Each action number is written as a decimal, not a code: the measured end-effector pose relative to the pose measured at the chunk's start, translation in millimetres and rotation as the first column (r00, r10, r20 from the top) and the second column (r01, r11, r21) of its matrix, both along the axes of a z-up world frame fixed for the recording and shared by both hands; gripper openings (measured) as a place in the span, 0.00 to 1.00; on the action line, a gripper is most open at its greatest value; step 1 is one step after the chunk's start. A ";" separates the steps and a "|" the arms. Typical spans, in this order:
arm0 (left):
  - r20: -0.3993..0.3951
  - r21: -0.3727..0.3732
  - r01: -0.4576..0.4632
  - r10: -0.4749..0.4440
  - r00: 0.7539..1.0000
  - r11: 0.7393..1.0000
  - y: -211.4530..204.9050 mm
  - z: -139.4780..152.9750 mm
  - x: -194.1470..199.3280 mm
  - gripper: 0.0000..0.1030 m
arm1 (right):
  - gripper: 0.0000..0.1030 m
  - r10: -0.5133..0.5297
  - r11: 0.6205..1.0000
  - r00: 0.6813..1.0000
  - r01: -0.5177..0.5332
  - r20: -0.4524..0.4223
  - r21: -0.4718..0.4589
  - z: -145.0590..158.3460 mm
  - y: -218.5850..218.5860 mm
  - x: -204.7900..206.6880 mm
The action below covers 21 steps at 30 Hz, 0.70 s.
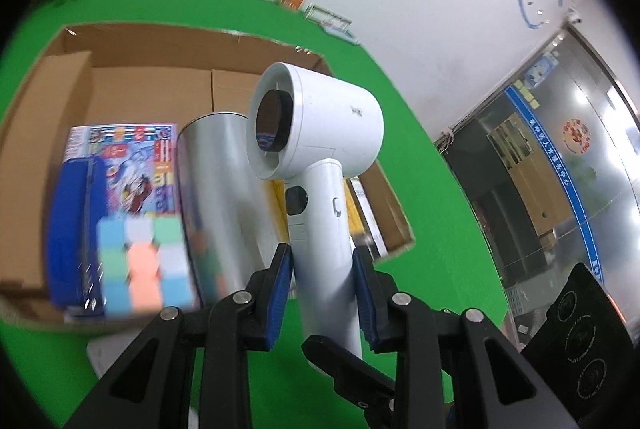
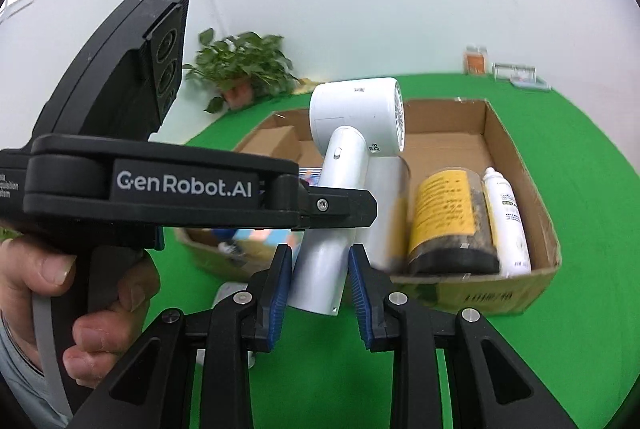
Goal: Organize rigid objects
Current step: 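Lift the hair dryer and carry it over the box, then lower the hair dryer into the box beside the cylinder and release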
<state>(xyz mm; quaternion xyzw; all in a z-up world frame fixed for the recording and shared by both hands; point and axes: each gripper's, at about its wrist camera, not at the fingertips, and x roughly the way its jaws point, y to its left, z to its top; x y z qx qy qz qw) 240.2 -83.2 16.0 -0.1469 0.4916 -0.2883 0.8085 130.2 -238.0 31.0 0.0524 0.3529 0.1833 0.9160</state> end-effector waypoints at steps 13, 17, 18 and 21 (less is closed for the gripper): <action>-0.043 0.034 -0.041 0.043 0.998 0.999 15.7 -10.4 31.5 0.29 | 0.26 0.035 0.999 0.997 -0.033 -0.072 0.029 -9.4 12.9 53.3; -0.090 0.041 -0.068 0.071 0.993 0.997 42.4 -18.6 42.9 0.28 | 0.26 0.064 0.998 0.994 -0.062 -0.086 0.033 -16.5 38.1 59.6; -0.099 0.029 -0.069 0.071 0.993 0.997 47.4 -21.1 43.7 0.28 | 0.26 0.066 0.997 0.993 -0.063 -0.097 0.037 -18.6 43.6 61.5; -0.094 0.026 -0.062 0.064 0.994 0.998 51.7 -18.7 43.3 0.28 | 0.27 0.061 0.998 0.994 -0.060 -0.087 0.013 -18.6 54.4 58.9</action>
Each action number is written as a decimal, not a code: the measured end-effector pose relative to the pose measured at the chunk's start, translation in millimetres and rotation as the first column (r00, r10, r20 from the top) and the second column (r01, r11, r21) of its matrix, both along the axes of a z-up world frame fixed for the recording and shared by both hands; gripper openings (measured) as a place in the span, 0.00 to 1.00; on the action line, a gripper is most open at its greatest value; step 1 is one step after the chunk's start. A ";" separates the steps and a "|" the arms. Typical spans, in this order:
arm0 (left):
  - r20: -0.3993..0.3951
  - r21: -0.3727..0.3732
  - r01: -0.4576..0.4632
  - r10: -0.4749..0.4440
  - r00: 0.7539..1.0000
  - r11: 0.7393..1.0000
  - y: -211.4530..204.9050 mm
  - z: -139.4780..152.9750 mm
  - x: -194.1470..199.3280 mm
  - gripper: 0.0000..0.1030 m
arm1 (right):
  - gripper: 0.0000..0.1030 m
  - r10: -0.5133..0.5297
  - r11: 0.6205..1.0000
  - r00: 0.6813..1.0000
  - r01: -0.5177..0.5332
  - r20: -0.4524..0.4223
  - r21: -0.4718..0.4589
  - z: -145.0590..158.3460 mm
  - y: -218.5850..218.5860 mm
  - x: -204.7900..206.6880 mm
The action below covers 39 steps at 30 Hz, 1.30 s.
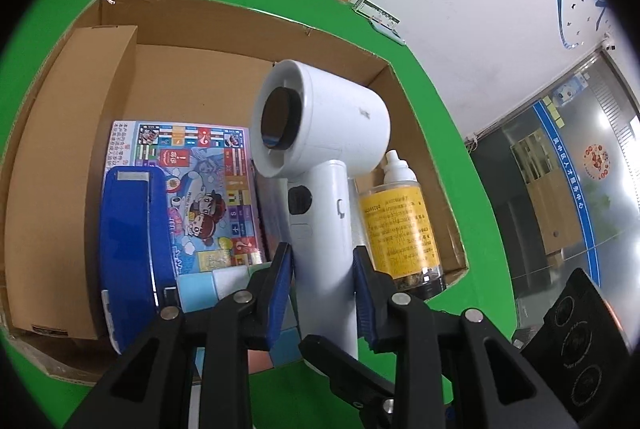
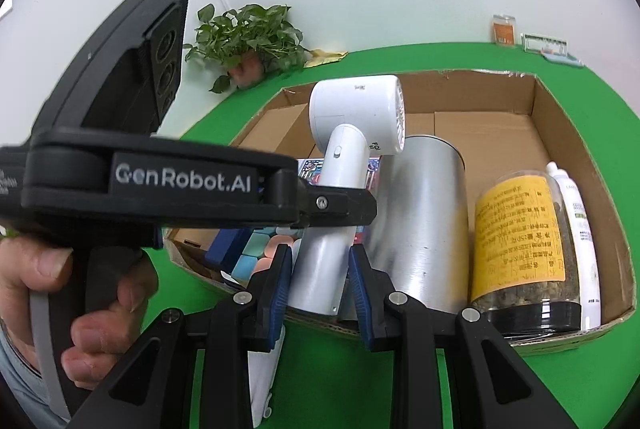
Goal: Organize rigid objects
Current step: 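Lower the hair dryer into the box beside the cylinder and release, then grasp the white rectangular device with the right gripper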
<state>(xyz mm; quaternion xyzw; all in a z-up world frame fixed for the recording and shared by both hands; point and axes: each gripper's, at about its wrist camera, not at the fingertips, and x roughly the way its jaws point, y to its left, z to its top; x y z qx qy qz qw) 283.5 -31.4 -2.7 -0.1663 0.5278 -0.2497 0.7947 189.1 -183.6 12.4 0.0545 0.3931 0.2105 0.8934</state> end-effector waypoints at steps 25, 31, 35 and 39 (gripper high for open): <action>0.545 0.192 -0.324 0.174 0.820 0.926 71.5 53.9 -101.5 0.84 | 0.99 -0.022 0.996 0.978 0.038 0.208 -0.077 1.8 15.2 -69.4; 0.268 0.151 -0.214 0.168 0.949 0.965 93.5 -5.2 -113.3 0.84 | 0.99 0.105 0.994 0.989 -0.103 0.106 -0.019 -25.4 31.1 -90.0; 0.110 0.060 -0.221 0.213 0.971 0.973 106.4 -45.6 -115.1 0.84 | 0.99 0.115 0.993 0.993 -0.115 -0.025 0.001 -56.2 45.7 -93.1; 0.107 0.048 -0.204 0.198 0.974 0.978 103.7 -57.6 -118.2 0.84 | 0.99 0.141 0.988 0.987 -0.145 -0.074 -0.052 -74.6 62.5 -94.2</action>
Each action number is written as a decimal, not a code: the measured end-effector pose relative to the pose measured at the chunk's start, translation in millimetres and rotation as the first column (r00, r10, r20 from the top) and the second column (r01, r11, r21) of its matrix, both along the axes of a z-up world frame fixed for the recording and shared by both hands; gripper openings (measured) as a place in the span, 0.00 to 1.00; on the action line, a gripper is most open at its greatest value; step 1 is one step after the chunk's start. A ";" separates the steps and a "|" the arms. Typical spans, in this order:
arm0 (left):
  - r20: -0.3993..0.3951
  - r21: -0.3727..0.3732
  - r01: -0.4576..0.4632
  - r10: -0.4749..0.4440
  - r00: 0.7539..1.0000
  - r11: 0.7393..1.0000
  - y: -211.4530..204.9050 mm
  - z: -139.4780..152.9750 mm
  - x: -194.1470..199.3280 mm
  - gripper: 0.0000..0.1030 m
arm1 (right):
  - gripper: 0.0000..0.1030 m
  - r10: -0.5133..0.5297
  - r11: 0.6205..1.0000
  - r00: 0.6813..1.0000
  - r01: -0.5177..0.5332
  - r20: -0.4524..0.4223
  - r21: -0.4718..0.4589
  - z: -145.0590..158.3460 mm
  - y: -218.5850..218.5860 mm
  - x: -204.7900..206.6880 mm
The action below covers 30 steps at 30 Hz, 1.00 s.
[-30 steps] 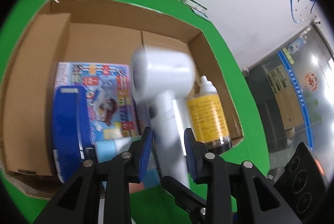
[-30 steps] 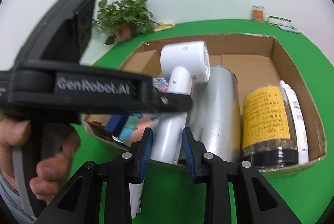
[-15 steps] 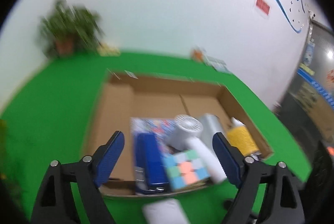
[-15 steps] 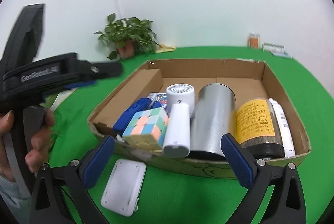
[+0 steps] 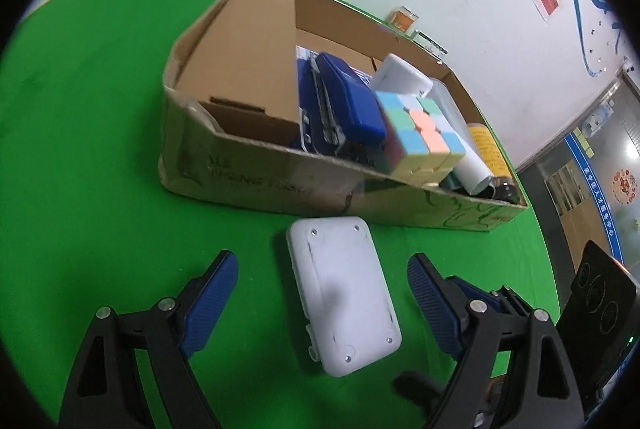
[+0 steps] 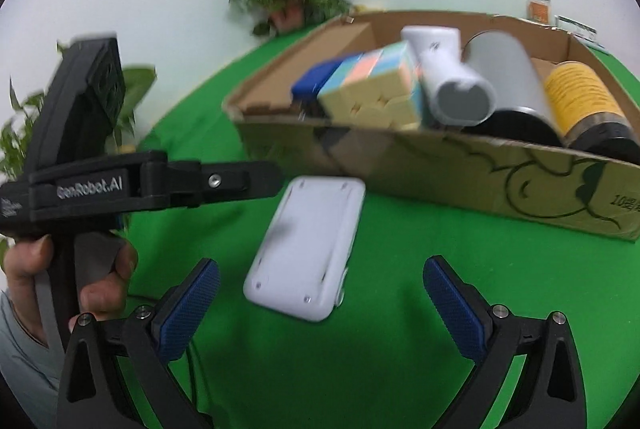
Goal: Organize rigid objects
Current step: 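Grasp the white rectangular device with the right gripper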
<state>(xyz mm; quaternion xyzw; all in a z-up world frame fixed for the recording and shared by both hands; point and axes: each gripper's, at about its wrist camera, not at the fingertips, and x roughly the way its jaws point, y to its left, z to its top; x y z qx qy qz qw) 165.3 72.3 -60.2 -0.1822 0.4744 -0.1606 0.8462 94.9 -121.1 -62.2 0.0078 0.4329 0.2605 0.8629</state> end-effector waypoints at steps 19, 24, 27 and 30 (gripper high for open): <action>-0.128 -0.143 0.084 -0.103 0.986 0.986 -13.1 -30.5 5.8 0.55 | 0.86 0.008 0.997 0.999 -0.011 -0.032 -0.076 -36.7 33.9 11.9; -0.119 -0.112 0.119 -0.132 0.984 0.987 -25.5 -28.6 1.9 0.52 | 0.77 0.021 0.984 1.000 -0.017 0.019 -0.177 -40.2 53.7 4.7; -0.117 -0.096 0.108 -0.118 0.986 0.990 -26.1 -28.3 -1.8 0.44 | 0.67 -0.012 0.982 0.999 0.018 0.034 -0.190 -39.6 54.3 4.4; -0.119 -0.097 0.111 -0.122 0.985 0.989 -24.0 -29.1 -10.6 0.39 | 0.66 -0.022 0.984 0.999 0.027 0.032 -0.176 -38.8 52.1 3.4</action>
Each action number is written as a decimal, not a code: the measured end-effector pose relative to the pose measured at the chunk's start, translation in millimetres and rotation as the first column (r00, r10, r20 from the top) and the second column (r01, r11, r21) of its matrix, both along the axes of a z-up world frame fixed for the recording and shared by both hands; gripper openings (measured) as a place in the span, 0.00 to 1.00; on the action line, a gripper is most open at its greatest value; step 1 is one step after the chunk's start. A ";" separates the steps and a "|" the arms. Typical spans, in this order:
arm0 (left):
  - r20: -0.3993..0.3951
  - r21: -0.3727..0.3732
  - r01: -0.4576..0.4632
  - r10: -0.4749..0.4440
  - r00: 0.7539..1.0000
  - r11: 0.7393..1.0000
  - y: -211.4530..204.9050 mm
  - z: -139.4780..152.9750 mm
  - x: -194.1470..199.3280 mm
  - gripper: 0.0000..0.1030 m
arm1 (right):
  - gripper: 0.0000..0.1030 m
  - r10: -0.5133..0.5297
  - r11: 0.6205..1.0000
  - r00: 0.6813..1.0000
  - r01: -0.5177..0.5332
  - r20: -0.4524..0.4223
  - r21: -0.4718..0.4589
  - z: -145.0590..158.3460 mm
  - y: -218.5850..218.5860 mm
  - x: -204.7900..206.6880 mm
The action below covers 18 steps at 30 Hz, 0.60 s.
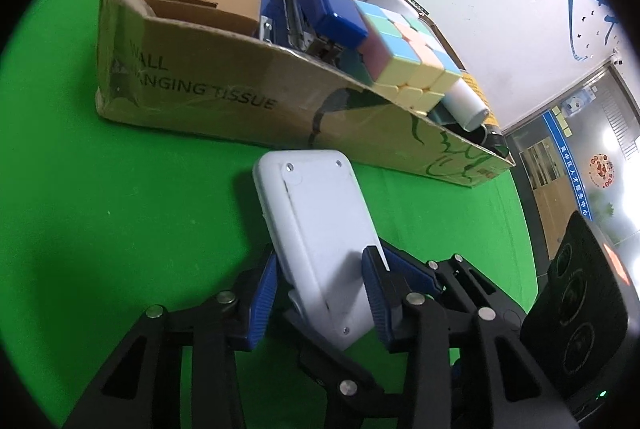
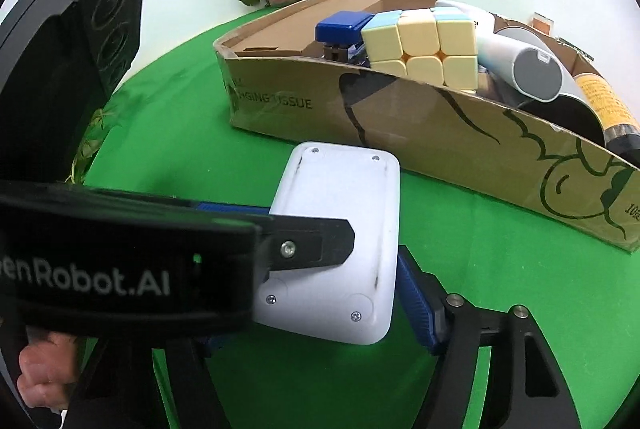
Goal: Organize rigid objects
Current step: 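Grasp the white rectangular device with the right gripper, then lift the white device into the box and open the right gripper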
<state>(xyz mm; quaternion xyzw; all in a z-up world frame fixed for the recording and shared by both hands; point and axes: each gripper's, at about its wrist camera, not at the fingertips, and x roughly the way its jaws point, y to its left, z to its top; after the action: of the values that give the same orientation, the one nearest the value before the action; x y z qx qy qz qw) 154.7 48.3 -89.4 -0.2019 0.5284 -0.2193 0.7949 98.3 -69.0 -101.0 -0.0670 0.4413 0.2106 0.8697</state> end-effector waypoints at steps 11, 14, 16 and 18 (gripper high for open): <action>0.172 0.079 -0.044 0.030 0.985 0.996 -25.9 55.7 -34.5 0.35 | 0.65 -0.047 0.995 0.995 0.039 0.091 0.088 41.1 -23.1 -29.3; 0.246 0.082 -0.036 0.015 0.969 0.996 -35.7 85.9 -36.7 0.34 | 0.65 -0.068 0.992 0.983 0.049 0.168 0.116 71.6 -32.3 -33.1; 0.288 0.089 -0.026 -0.001 0.958 0.996 -43.7 102.7 -34.7 0.34 | 0.65 -0.087 0.988 0.978 0.060 0.189 0.143 89.8 -40.7 -32.2; 0.319 0.088 -0.013 -0.016 0.948 0.996 -49.2 119.0 -30.0 0.34 | 0.65 -0.101 0.987 0.967 0.068 0.235 0.142 109.3 -47.3 -29.7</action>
<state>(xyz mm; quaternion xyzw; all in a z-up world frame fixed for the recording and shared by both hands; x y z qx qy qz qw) 124.7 -0.9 29.7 -0.1280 0.4020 -0.2259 0.8781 68.6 -116.3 8.3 -0.0150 0.3198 0.1926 0.9276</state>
